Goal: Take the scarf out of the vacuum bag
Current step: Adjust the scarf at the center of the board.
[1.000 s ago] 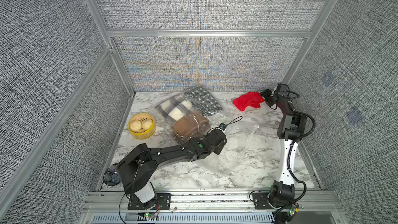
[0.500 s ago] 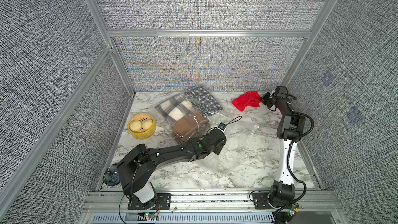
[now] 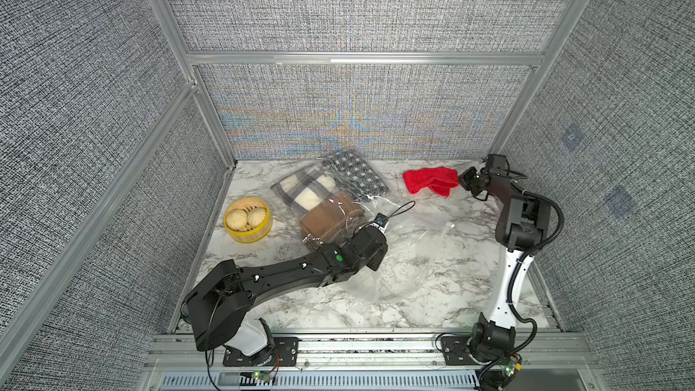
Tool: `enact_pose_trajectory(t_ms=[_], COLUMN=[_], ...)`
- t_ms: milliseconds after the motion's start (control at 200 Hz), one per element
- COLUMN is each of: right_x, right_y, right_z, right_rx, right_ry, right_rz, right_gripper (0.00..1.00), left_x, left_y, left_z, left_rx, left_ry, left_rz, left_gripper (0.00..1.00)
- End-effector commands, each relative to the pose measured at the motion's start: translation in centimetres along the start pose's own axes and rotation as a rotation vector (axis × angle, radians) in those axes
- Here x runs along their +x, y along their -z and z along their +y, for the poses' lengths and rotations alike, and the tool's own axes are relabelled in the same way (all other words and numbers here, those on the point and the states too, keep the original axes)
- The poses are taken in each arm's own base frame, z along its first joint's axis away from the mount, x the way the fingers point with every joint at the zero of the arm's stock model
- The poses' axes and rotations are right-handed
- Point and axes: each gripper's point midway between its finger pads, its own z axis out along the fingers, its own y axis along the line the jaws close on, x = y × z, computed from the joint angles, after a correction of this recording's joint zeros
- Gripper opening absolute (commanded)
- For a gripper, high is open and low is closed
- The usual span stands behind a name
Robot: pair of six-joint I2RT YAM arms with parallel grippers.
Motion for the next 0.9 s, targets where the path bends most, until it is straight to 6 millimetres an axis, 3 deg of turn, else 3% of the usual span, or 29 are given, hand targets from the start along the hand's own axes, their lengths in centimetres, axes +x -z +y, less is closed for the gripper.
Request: enact_pose_trajectory(t_ms=[0,70,130,180,215,370,445,535,615,716,801,896], right_x=[0.0,0.4,0.2,-0.2,-0.4,1.3,3.3,5.2,5.9,6.3,7.0,7.3], right_y=[0.0,0.1,0.8,1.9,2.8,5.3,4.3,1.4,-1.4,-3.5,-3.7,-2.3], right_z=[-1.0,-1.6,-1.9,-1.5,-0.9,4.6,8.8,11.5,11.8,11.2,10.0,9.0], right_rx=[0.007,0.012,0.024,0.025,0.027,-0.002,-0.087,-0.125,-0.161,-0.172,-0.143,-0.133], right_ry=[-0.012,-0.032,-0.039,-0.024,-0.004,0.164,0.256,0.307,0.274,0.237,0.218,0.183], right_rz=[-0.007,0.017,-0.005,-0.049,-0.069,-0.096,-0.059,0.009,0.064,0.104,0.118,0.084], right_gripper=[0.00,0.01,0.30,0.42,0.45,0.48,0.48,0.48,0.47,0.45,0.44,0.43], left_x=[0.0,-0.1,-0.2,-0.3,-0.3,-0.8,-1.1,-1.4,-1.6,-1.8,-1.7,-1.7], left_y=[0.2,0.2,0.4,0.6,0.8,1.3,1.3,1.4,1.5,1.6,1.5,1.2], left_z=[0.5,0.5,0.4,0.5,0.6,1.2,1.4,1.6,1.7,1.6,1.6,1.5], left_rx=[-0.024,-0.021,-0.013,-0.012,-0.016,-0.038,-0.047,-0.059,-0.061,-0.053,-0.057,-0.055], left_ry=[-0.004,-0.002,0.002,0.005,0.008,0.013,0.012,0.011,0.015,0.022,0.023,0.023], left_rz=[-0.008,-0.010,-0.016,-0.024,-0.028,-0.043,-0.045,-0.046,-0.048,-0.052,-0.049,-0.041], left_gripper=[0.00,0.00,0.00,0.00,0.00,0.00,0.00,0.00,0.00,0.00,0.00,0.00])
